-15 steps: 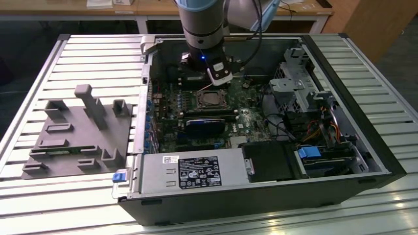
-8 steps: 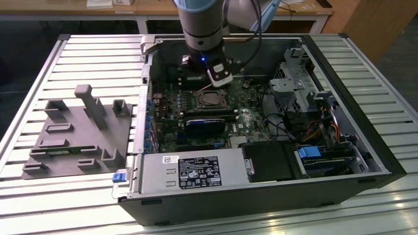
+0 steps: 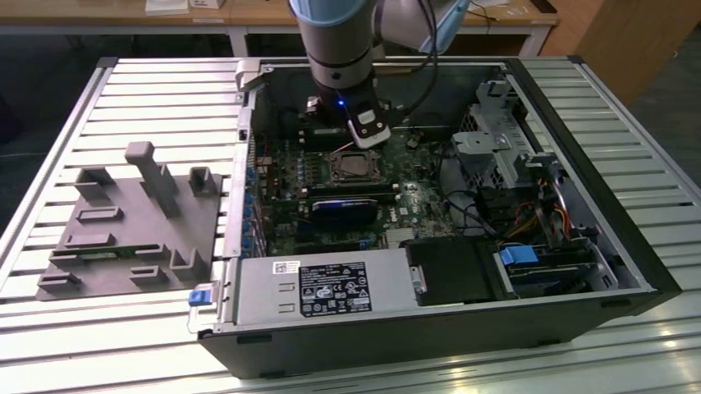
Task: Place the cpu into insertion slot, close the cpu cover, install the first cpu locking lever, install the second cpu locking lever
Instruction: 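Install the first cpu locking lever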
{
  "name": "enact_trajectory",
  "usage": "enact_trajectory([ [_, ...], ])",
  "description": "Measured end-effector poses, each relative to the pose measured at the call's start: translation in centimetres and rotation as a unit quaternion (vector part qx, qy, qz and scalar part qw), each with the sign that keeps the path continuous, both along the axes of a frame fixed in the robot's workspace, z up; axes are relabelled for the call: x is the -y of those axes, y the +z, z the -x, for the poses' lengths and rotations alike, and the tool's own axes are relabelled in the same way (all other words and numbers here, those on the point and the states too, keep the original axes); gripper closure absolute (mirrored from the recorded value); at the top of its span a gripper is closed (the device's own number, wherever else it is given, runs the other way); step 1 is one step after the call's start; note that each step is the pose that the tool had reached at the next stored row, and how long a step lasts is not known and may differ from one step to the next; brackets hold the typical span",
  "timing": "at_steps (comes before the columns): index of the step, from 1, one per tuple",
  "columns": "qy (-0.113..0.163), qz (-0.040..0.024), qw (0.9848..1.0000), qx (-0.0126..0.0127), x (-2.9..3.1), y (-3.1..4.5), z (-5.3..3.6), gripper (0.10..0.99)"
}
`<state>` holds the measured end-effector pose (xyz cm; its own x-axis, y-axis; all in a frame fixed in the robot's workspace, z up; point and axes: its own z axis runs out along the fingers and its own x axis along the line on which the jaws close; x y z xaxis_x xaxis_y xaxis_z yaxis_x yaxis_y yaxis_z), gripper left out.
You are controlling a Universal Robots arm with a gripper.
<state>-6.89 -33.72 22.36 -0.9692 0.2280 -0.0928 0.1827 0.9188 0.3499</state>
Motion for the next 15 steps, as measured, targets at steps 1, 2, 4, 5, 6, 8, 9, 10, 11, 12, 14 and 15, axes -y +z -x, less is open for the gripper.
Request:
enact_trajectory([
  [1, 0.000, 0.0000, 1.0000, 0.0000, -0.09, -0.08, -0.09, 0.984],
  [2, 0.000, 0.0000, 1.0000, 0.0000, -0.18, -0.15, -0.22, 0.984],
  [4, 0.000, 0.0001, 1.0000, 0.0001, -0.36, -0.26, -0.54, 0.984],
  [5, 0.000, 0.0004, 1.0000, 0.0001, -0.46, -0.30, -0.70, 0.984],
  [6, 0.000, 0.0008, 1.0000, 0.0001, -0.54, -0.34, -0.83, 0.984],
  [8, 0.000, 0.0018, 1.0000, 0.0001, -0.65, -0.46, -0.91, 0.984],
  [9, 0.000, 0.0023, 1.0000, 0.0003, -0.68, -0.53, -0.91, 0.984],
  [10, 0.000, 0.0027, 1.0000, 0.0007, -0.69, -0.62, -0.91, 0.984],
  [11, 0.000, 0.0028, 1.0000, 0.0018, -0.70, -0.73, -0.91, 0.984],
  [12, 0.000, 0.0029, 1.0000, 0.0033, -0.71, -0.83, -0.91, 0.984],
  [14, 0.000, 0.0035, 1.0000, 0.0079, -0.73, -0.99, -0.91, 0.984],
  [15, 0.000, 0.0040, 0.9999, 0.0108, -0.74, -1.06, -0.90, 0.984],
])
